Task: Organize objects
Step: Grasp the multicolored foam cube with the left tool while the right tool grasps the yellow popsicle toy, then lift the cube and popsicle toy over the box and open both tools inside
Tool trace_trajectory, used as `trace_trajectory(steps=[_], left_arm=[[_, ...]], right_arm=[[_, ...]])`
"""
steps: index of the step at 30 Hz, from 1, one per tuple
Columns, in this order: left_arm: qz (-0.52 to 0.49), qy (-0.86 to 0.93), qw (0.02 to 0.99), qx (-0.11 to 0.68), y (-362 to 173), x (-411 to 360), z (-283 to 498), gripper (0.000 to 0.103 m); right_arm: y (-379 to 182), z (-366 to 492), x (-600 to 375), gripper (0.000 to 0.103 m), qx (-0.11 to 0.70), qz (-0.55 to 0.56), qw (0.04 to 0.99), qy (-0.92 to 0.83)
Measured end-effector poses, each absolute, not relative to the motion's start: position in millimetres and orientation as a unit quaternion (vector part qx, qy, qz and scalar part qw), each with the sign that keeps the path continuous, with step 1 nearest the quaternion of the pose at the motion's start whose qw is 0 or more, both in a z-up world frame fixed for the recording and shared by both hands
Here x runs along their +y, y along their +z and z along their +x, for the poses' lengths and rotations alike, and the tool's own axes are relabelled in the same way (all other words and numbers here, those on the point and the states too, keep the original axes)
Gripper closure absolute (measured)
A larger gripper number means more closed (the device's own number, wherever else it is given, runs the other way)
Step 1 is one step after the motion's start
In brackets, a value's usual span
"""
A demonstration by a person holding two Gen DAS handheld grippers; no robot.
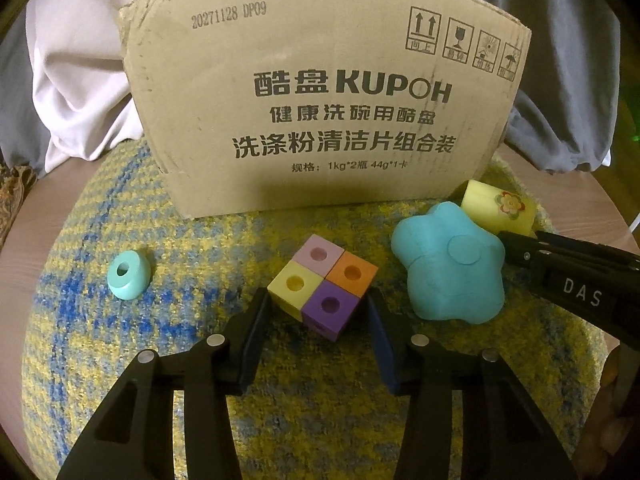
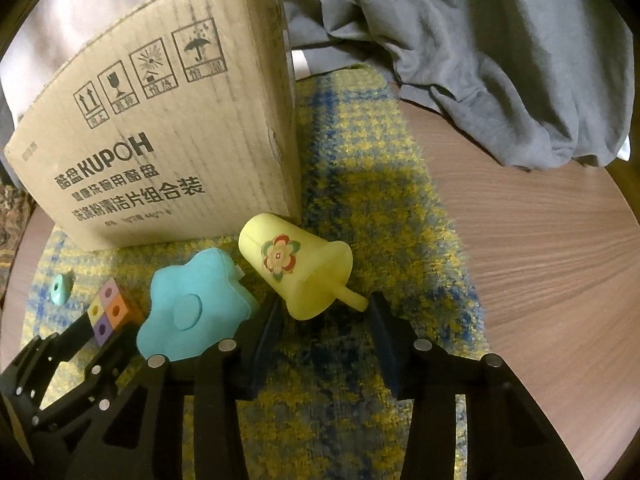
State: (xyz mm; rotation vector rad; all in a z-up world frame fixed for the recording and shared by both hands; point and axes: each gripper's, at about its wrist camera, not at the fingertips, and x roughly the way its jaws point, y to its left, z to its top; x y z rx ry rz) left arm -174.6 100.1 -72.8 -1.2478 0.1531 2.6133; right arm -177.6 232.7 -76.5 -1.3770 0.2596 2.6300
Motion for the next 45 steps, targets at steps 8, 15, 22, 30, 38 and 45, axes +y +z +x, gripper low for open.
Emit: trace_trajectory(steps=[8,15,22,30,38,45], left_arm=[[-0.416,0.900,0.122,0.049,-63.6,101.7,-166.4,0.057],[-0.409,0.903,0.122,0.047,-57.1,101.7,-159.8,0.057],[-0.401,0.906,0.125,0.046,-53.9,96.0,-161.6,0.057],[-0.389,0.911,0.127,0.042,-46.1,89.2,-158.7,0.057],[-0.371,0.920,0.120,0.038,-28.2,82.8,-154.0,0.057],[-0.344,0.931,0.118,0.041,-5.5,81.0,-142.4,0.057]], right_arm=[[-75.1,-173.9,233.8,0.072,0.095,-0.457,0.078,0.881],[-74.0,-172.1,232.9,0.074,0.096,-0.453,0.078,0.883],[-69.8,-166.6,230.0,0.075,0.097,-0.444,0.077,0.887],[-59.1,-157.1,224.8,0.075,0.095,-0.430,0.072,0.895],[-43.8,-146.5,221.3,0.075,0.098,-0.413,0.064,0.903],[-24.4,-133.3,221.0,0.075,0.099,-0.390,0.059,0.914]])
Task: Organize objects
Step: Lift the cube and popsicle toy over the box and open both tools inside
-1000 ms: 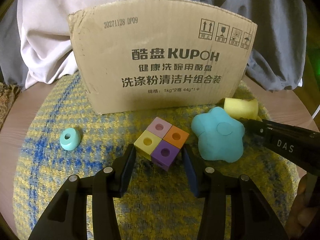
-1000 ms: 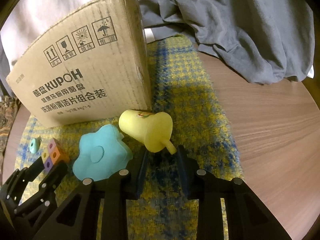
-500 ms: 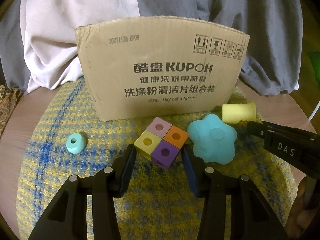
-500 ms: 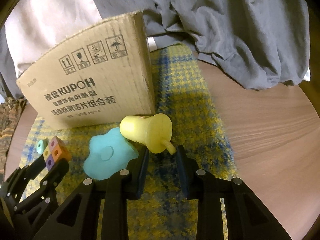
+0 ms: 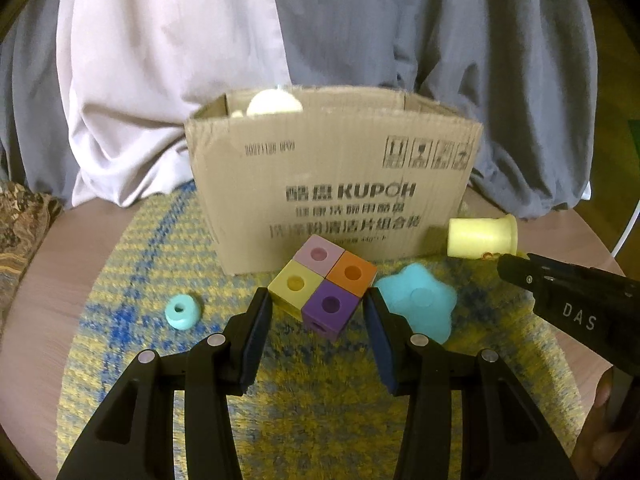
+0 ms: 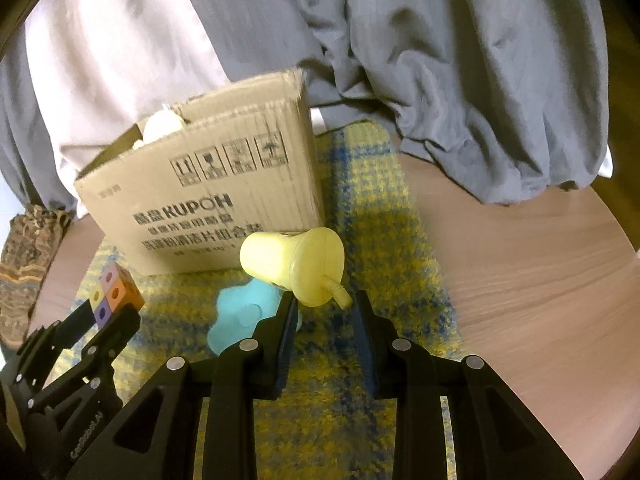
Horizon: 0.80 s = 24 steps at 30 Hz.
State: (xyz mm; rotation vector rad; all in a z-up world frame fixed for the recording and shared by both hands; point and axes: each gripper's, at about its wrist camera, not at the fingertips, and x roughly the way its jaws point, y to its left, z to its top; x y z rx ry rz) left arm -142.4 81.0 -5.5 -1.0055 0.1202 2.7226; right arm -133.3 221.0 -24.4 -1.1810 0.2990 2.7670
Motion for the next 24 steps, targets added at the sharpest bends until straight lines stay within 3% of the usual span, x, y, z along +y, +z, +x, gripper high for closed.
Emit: trace_trajectory(steps=[24], left_arm=[[-0.288,0.950,0.115,0.027,52.8,60.7,-134.0,0.057]], right_arm=[[38.5,-112.3,197.6,0.075,0.078,-0.327,0.041,0.941]])
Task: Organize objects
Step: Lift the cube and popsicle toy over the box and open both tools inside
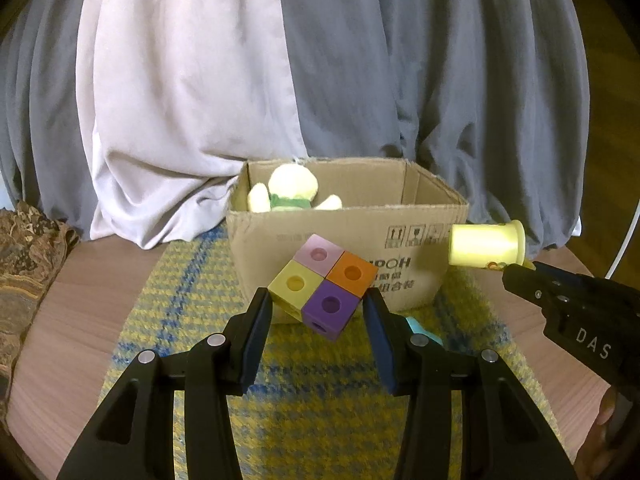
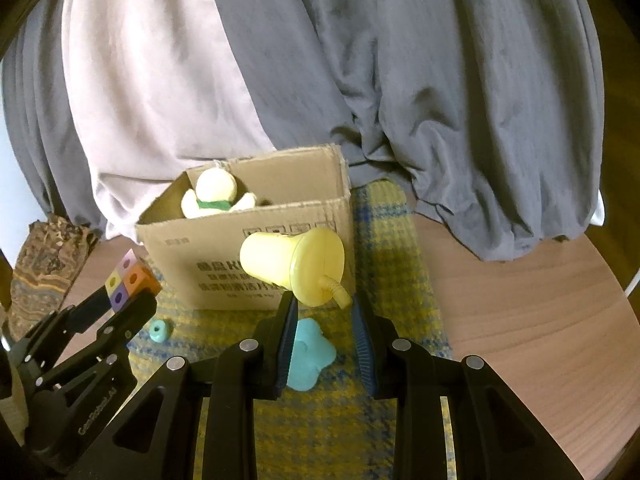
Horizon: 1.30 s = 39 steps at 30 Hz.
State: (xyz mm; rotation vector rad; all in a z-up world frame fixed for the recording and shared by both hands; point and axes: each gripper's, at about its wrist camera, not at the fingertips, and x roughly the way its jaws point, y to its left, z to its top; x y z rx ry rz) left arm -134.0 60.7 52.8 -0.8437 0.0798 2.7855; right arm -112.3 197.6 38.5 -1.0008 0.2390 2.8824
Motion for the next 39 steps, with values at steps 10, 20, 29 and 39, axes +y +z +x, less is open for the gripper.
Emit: trace_trajectory(steps=[10,20,29,39], left_arm=[[-0.275,0.954,0.118,0.025,75.0,58.4,-139.5,0.057],[-0.258,0.958,0.118,0.026,98.0,57.3,-154.1,0.057],[-0.248,0.961,0.122,0.029,115.8,61.2,-174.8,0.057],[-0.248,0.960,0.124,0.035,125.2,66.3,-207.7,0.057]], right_arm=[[60.2,-114.3,194.8,0.075,0.078,-0.309,0.039,0.947],[87.8,-123.3,192.1,0.075,0.076,-0.289,0.038,0.954],[101.6,-140.0,194.5,0.075,0.078,-0.282,0.038,0.955],[104.1,-169.0,198.7,0.075,0.081,-0.287,0.035,0.954]])
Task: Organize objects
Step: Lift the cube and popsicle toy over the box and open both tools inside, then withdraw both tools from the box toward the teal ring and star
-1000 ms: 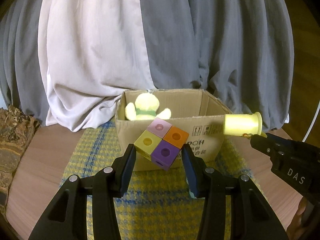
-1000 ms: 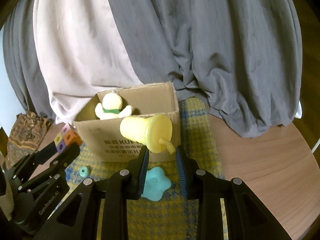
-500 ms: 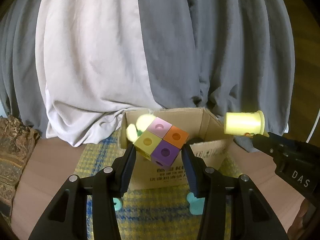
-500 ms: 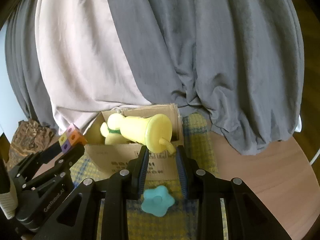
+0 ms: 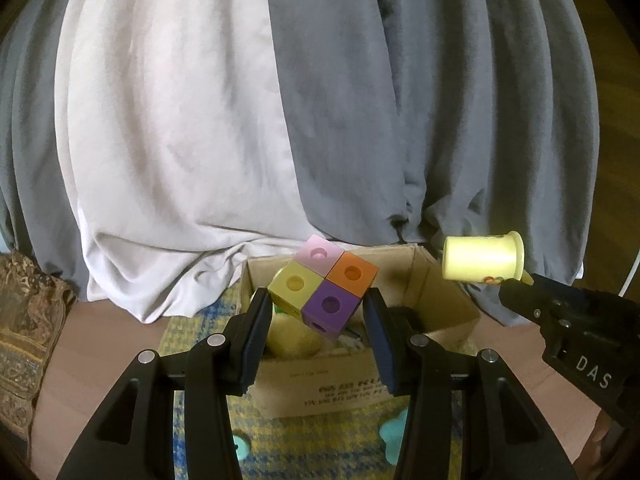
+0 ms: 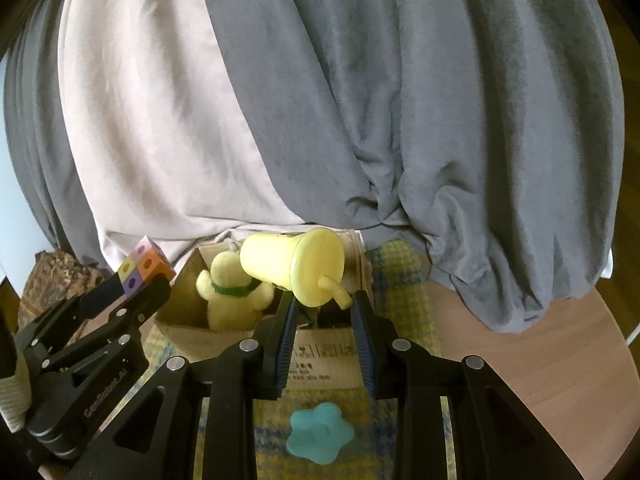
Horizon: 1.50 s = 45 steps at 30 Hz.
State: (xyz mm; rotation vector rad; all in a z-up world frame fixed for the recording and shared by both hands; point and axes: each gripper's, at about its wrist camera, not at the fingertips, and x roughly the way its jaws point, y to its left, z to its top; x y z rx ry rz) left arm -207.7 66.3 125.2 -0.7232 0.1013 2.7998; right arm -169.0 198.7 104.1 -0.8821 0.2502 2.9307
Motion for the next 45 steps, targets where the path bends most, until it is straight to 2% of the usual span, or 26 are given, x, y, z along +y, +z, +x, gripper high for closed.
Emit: trace_trajectory(steps=[27,28,29,30,31,32,34,38,40,45], left_arm=[[-0.306,0.943,0.131,0.029,96.3,72.5,-281.5,0.056],[-0.307,0.943,0.130,0.028,96.0,72.2,-282.2,0.056],[-0.308,0.942,0.130,0.028,95.7,72.6,-282.8,0.055],[-0.308,0.942,0.131,0.027,95.7,72.5,-282.9,0.048],[-0.308,0.942,0.130,0.027,95.9,72.2,-282.8,0.035],[-0.306,0.944,0.123,0.028,96.6,71.5,-281.9,0.030],[-0.296,0.949,0.106,0.029,98.7,68.9,-278.7,0.015],[-0.293,0.952,0.086,0.029,100.1,65.4,-273.3,0.008],[-0.288,0.954,0.070,0.032,101.8,63.7,-269.5,0.001],[-0.284,0.957,0.051,0.024,106.3,54.1,-262.2,0.000]], right_arm=[[85.0,-231.8,196.4,0.075,0.069,-0.330,0.036,0.941],[85.7,-232.2,195.8,0.073,0.067,-0.329,0.036,0.941],[86.6,-232.6,195.2,0.061,0.066,-0.328,0.038,0.941],[87.6,-232.2,195.2,0.051,0.066,-0.326,0.040,0.942],[88.2,-231.4,195.4,0.030,0.065,-0.323,0.044,0.943],[89.2,-229.5,195.7,0.023,0.063,-0.317,0.050,0.945],[90.0,-226.5,197.7,0.021,0.066,-0.313,0.057,0.946],[89.6,-224.7,202.9,0.011,0.076,-0.313,0.068,0.944],[89.8,-224.2,203.7,0.009,0.077,-0.313,0.072,0.944],[94.0,-214.8,202.7,0.005,0.077,-0.306,0.082,0.945]])
